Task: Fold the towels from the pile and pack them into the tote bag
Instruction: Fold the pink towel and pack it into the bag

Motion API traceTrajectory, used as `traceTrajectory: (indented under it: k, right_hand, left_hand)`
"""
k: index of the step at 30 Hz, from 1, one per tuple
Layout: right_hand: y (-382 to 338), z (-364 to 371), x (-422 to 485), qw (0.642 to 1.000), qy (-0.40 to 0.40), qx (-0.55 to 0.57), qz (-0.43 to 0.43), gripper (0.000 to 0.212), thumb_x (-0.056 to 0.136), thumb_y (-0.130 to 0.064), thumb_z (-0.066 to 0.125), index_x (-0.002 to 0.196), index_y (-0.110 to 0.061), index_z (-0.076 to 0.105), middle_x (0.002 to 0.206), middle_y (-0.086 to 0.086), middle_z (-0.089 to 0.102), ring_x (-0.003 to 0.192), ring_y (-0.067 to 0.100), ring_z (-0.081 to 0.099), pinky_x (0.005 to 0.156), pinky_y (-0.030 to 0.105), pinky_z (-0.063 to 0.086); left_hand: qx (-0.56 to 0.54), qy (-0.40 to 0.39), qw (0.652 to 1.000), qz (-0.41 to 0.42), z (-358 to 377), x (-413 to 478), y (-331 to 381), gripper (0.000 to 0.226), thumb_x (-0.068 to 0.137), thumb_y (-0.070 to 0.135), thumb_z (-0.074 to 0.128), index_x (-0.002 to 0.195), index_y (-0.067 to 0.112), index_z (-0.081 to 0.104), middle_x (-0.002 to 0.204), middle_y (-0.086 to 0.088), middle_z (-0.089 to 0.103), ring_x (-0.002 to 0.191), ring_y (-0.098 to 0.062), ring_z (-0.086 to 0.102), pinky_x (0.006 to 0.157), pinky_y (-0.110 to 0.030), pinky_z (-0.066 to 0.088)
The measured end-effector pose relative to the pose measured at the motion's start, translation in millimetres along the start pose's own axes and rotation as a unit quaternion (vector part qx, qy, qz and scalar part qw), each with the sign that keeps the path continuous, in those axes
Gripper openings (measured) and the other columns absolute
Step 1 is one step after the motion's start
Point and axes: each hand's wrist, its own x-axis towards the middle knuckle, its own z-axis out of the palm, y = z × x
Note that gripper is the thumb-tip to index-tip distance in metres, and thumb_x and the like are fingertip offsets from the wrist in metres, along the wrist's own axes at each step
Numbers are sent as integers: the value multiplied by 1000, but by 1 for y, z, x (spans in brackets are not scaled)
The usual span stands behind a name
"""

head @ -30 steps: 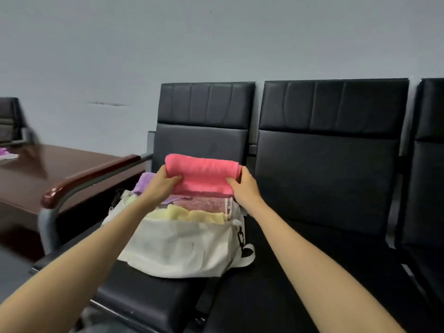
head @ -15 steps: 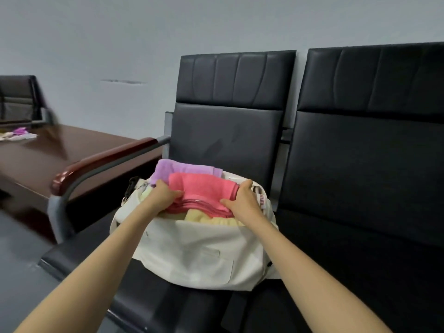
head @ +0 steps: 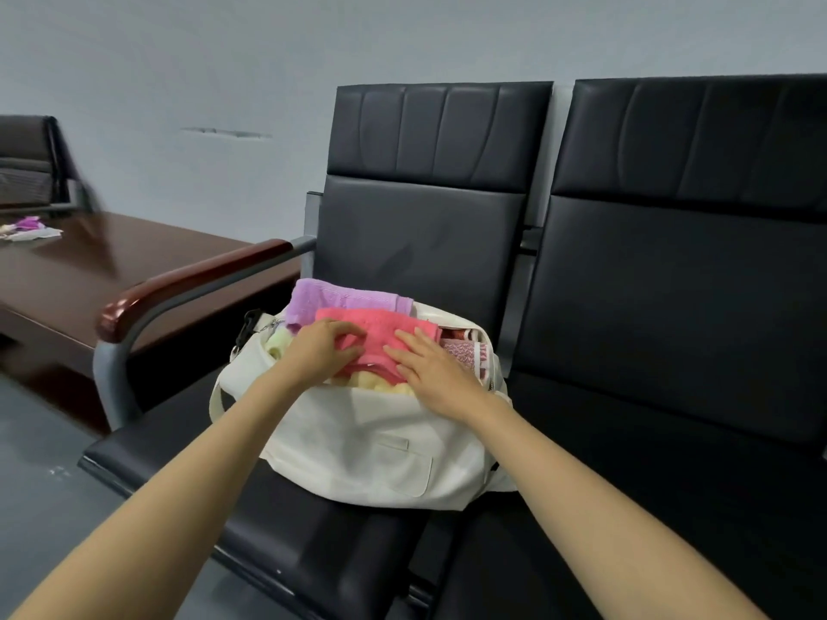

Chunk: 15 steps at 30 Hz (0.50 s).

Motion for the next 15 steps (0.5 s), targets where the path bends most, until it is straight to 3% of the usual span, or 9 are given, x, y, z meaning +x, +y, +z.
traceTrajectory:
  k: [4, 6, 9, 11, 15]
  right_hand:
    - [-12, -17, -2, 998, -50, 39, 21, 44, 105, -25, 33, 149, -24, 33, 161, -4, 12, 149, 17, 2, 120, 40, 8]
    - [-16, -41, -12, 992, -61, 103, 33, 41, 103, -24, 40, 143, -20, 44, 158, 0, 25, 146, 19, 18, 118, 31, 13]
    - [-17, -81, -45, 988, -11, 132, 75, 33, 98, -26, 51, 129, -24, 60, 137, -1, 56, 120, 15, 53, 95, 20, 38]
    - [-17, -106, -76, 985, 19, 149, 89, 31, 96, -22, 52, 126, -24, 62, 130, -3, 60, 112, 13, 56, 83, 18, 42]
    - [-18, -140, -142, 979, 51, 158, 116, 34, 98, -22, 52, 132, -20, 56, 135, -2, 56, 126, 16, 50, 99, 26, 38]
  left_hand:
    - [-19, -44, 997, -53, -11, -4, 15, 31, 88, 23, 61, 118, 20, 65, 117, -6, 66, 105, -25, 60, 86, -26, 42]
    - [-19, -89, 994, -64, -27, -7, 25, 32, 88, 24, 63, 120, 21, 64, 112, -3, 65, 99, -22, 60, 81, -23, 43]
    - [-45, -100, 993, -52, -55, -20, 44, 41, 88, 22, 65, 128, 19, 59, 122, -4, 61, 109, -20, 57, 90, -24, 43]
    - [-74, -78, 994, -37, -67, -38, 61, 46, 89, 18, 64, 134, 18, 54, 130, -5, 58, 115, -19, 56, 99, -27, 41]
    - [-113, -61, 992, 12, -78, -87, 98, 31, 90, 16, 65, 120, 13, 65, 118, 1, 66, 100, -7, 58, 81, -11, 39]
